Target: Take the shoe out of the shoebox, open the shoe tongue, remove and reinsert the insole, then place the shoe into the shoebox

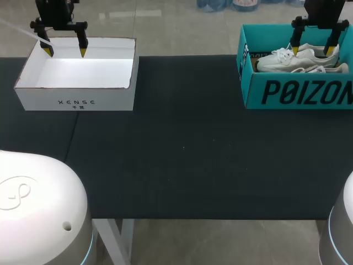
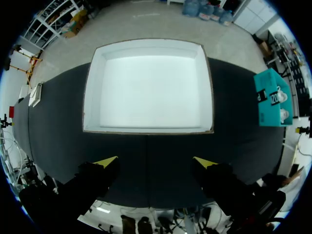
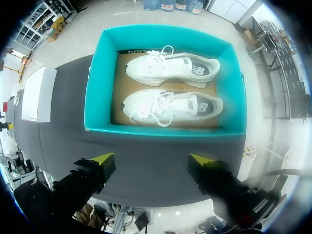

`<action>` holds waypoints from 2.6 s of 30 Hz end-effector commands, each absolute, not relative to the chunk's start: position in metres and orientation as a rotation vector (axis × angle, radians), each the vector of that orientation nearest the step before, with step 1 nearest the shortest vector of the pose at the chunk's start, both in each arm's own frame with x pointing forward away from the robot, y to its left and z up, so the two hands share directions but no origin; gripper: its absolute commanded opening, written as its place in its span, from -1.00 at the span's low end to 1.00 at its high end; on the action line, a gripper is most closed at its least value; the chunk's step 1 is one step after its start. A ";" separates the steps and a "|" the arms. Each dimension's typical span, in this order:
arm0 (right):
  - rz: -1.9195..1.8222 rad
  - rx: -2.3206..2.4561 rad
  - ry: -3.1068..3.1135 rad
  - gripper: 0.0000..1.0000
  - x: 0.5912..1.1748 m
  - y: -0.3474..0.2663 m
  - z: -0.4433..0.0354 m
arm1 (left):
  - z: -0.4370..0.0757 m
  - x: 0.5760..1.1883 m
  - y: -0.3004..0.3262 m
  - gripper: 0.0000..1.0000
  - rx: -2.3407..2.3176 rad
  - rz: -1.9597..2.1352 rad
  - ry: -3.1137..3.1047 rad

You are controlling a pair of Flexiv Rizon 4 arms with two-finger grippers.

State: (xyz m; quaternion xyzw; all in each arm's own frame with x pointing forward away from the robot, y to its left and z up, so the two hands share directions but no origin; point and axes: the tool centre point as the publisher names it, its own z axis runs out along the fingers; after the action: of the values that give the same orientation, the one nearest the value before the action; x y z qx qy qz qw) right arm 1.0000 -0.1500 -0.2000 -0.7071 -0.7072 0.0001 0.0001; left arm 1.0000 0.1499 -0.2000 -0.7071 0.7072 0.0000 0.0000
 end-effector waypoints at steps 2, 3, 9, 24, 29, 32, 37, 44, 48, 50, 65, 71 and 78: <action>0.012 -2.253 -2.178 1.00 1.012 -0.164 -0.206 | -0.200 1.000 0.150 1.00 -2.221 0.000 2.222; 0.032 -2.272 -2.172 1.00 1.017 -0.171 -0.209 | -0.200 1.000 0.150 1.00 -2.221 0.000 2.222; 0.097 -2.363 -2.133 1.00 1.039 -0.213 -0.226 | -0.200 1.000 0.150 1.00 -2.221 0.000 2.222; 0.057 -2.443 -2.107 1.00 1.055 -0.280 -0.264 | -0.200 1.000 0.150 1.00 -2.221 0.000 2.222; 0.046 -2.430 -2.134 1.00 1.053 -0.287 -0.272 | -0.200 1.000 0.150 1.00 -2.221 0.000 2.222; 0.015 -2.434 -2.154 1.00 1.054 -0.289 -0.280 | -0.200 1.000 0.150 1.00 -2.221 0.000 2.222; -0.021 -2.422 -2.182 1.00 1.058 -0.289 -0.289 | -0.200 1.000 0.150 1.00 -2.221 0.000 2.222; -0.019 -2.427 -2.191 1.00 1.066 -0.302 -0.302 | -0.200 1.000 0.150 1.00 -2.221 0.000 2.222; -0.008 -2.427 -2.199 1.00 1.070 -0.307 -0.307 | -0.200 1.000 0.150 1.00 -2.221 0.000 2.222; 0.011 -2.429 -2.204 1.00 1.072 -0.309 -0.311 | -0.200 1.000 0.150 1.00 -2.221 0.000 2.222; 0.015 -2.398 -2.191 1.00 1.080 -0.317 -0.341 | -0.200 1.000 0.150 1.00 -2.221 0.000 2.222; 0.010 -2.390 -2.183 1.00 1.080 -0.316 -0.345 | -0.200 1.000 0.150 1.00 -2.221 0.000 2.222; -0.010 -2.380 -2.188 0.54 1.081 -0.314 -0.345 | -0.200 1.000 0.150 1.00 -2.221 0.000 2.222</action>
State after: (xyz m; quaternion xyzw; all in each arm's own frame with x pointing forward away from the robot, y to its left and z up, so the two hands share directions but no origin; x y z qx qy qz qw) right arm 1.0793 -0.3150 -0.3441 -0.7356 -0.6759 -0.0031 -0.0455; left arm 1.0000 0.1500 -0.2000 -0.7070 0.7072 0.0000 0.0000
